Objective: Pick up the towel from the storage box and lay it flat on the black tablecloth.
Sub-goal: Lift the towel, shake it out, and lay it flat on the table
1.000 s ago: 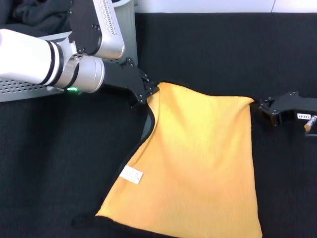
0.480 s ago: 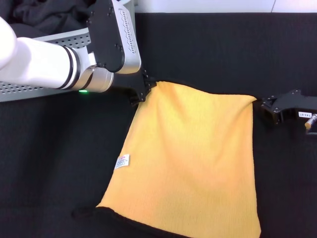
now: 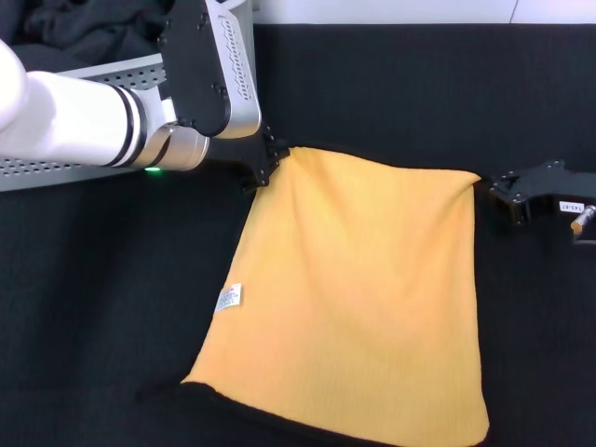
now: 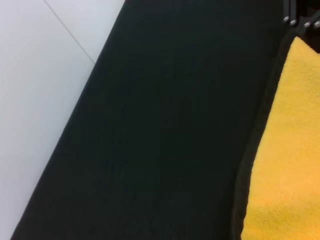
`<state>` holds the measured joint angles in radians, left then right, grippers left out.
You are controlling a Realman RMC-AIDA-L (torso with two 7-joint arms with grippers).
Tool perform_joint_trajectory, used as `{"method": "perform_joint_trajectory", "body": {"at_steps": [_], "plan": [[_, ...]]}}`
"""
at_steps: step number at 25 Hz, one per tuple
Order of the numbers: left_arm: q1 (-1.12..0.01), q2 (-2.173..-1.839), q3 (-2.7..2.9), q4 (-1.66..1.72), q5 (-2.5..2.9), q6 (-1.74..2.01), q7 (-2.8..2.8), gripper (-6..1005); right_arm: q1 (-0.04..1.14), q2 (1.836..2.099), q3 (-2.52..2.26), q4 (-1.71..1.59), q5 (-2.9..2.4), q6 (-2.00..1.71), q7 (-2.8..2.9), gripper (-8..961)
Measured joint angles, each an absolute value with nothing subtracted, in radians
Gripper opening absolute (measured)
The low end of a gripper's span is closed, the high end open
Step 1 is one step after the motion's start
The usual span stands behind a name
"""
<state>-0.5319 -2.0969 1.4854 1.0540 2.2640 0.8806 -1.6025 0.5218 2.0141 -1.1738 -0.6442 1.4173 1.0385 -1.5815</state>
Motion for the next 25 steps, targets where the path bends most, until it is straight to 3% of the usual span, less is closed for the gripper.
{"method": "perform_joint_trajectory", "body": {"at_steps": [13, 17, 25], "plan": [[-0.51, -2.099, 1.499, 1.022, 2.265, 0.809, -1.589, 32, 0.546, 2.015, -1.183, -0.641, 1.394, 1.026, -1.537, 63], [-0.508, -2.098, 1.499, 1.017, 2.265, 0.803, -1.608, 118, 0.543, 2.016, -1.183, -0.645, 1.393, 1.025, -1.538, 64], [-0.459, -2.098, 1.5, 1.061, 2.262, 0.805, -1.621, 409, 0.531, 2.013, -1.172, -0.659, 1.393, 1.026, -1.536, 388]]}}
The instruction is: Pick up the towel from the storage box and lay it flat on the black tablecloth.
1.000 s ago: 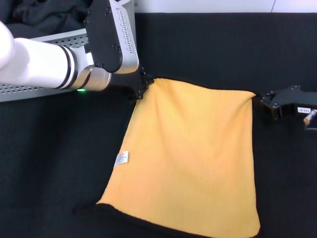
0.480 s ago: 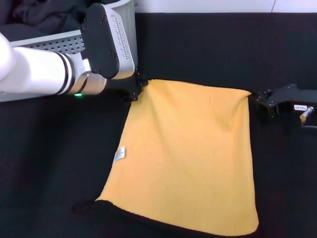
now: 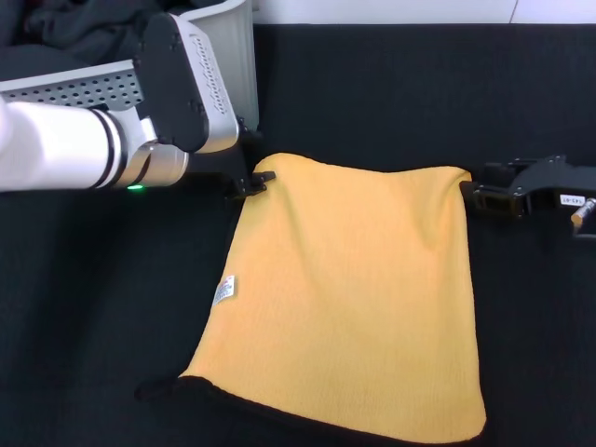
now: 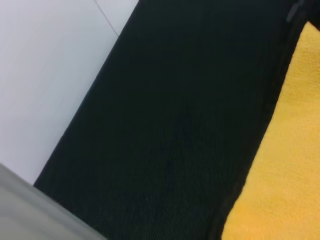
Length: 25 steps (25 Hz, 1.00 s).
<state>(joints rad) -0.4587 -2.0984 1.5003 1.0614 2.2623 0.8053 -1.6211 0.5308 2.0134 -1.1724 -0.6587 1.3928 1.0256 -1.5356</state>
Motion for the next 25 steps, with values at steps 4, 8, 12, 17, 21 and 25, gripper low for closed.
{"method": "perform_joint_trajectory", "body": {"at_steps": [4, 8, 12, 17, 21, 25], "plan": [[-0.407, -2.098, 1.513, 1.128, 2.258, 0.813, -1.625, 501, 0.489, 2.014, -1.172, -0.724, 1.394, 1.034, -1.534, 527], [-0.329, -2.098, 1.527, 1.23, 2.232, 0.852, -1.629, 592, 0.428, 2.018, -1.172, -0.832, 1.402, 1.063, -1.539, 612], [-0.29, -2.094, 1.509, 1.278, 2.141, 0.956, -1.628, 696, 0.389, 2.018, -1.168, -0.905, 1.426, 1.153, -1.546, 697], [-0.284, -2.092, 1.351, 1.313, 1.971, 1.258, -1.614, 779, 0.364, 2.014, -1.102, -0.984, 1.491, 1.397, -1.566, 817], [-0.313, -2.09, 1.182, 1.287, 1.806, 1.561, -1.614, 774, 0.37, 2.012, -0.971, -1.006, 1.558, 1.699, -1.57, 868], [-0.352, -2.083, 1.05, 1.212, 1.68, 1.807, -1.62, 773, 0.345, 1.987, -0.98, -1.061, 1.64, 1.805, -1.559, 866]]}}
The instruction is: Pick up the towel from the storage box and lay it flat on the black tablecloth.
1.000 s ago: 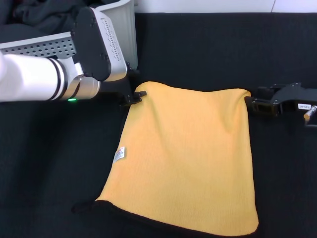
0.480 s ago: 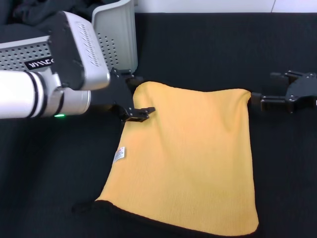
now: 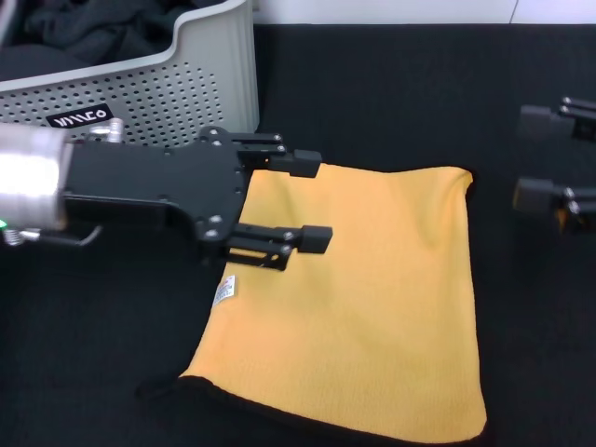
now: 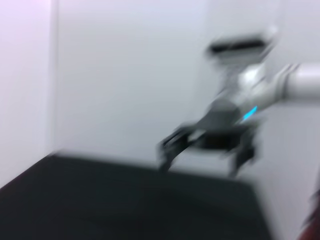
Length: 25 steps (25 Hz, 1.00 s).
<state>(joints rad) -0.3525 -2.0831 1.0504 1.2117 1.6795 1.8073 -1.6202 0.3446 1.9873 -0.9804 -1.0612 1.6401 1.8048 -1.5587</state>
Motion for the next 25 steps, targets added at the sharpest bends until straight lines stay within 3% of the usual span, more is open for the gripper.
{"method": "perform_joint_trajectory", "body": {"at_steps": [5, 8, 15, 25], "plan": [[-0.398, -2.051, 1.019, 1.101, 1.605, 1.922, -1.68, 773, 0.268, 1.949, -1.117, -1.21, 1.731, 1.805, -1.552, 864], [-0.427, -2.041, 1.022, 1.054, 1.596, 1.954, -1.696, 774, 0.216, 1.94, -1.162, -1.311, 1.78, 1.805, -1.523, 863], [-0.43, -2.033, 1.013, 1.051, 1.559, 1.988, -1.67, 774, 0.149, 1.945, -1.167, -1.465, 1.81, 1.804, -1.507, 861], [-0.438, -2.025, 1.014, 1.046, 1.553, 2.016, -1.637, 773, 0.217, 1.973, -1.164, -1.402, 1.769, 1.796, -1.506, 857]]}}
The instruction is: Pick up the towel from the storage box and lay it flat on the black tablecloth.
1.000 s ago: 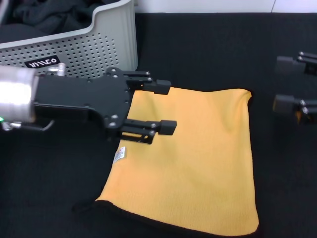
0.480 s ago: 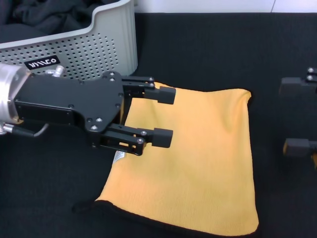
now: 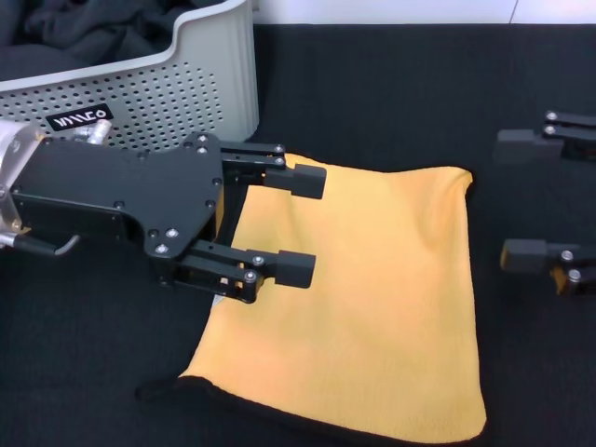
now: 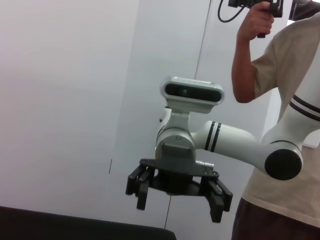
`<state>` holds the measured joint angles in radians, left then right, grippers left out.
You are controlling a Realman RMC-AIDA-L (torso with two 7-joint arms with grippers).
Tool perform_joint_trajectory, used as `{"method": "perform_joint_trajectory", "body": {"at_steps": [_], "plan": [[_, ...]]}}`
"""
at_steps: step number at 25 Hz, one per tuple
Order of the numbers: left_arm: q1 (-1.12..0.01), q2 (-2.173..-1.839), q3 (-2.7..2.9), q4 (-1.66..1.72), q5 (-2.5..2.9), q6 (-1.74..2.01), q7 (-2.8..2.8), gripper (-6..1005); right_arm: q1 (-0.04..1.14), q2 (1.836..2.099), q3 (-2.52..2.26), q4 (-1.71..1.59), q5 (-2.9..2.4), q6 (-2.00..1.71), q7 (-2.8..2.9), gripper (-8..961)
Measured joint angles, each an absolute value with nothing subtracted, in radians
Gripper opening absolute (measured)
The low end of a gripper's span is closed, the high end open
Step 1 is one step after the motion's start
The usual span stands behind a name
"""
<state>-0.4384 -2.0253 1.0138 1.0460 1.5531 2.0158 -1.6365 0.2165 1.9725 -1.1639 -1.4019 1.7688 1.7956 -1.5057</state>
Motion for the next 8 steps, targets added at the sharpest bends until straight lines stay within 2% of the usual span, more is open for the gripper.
{"method": "perform_joint_trajectory", "body": {"at_steps": [8], "plan": [[-0.445, -2.027, 1.016, 1.048, 1.554, 2.015, -1.637, 774, 0.266, 1.995, -1.16, -1.328, 1.73, 1.787, -1.539, 855]]}}
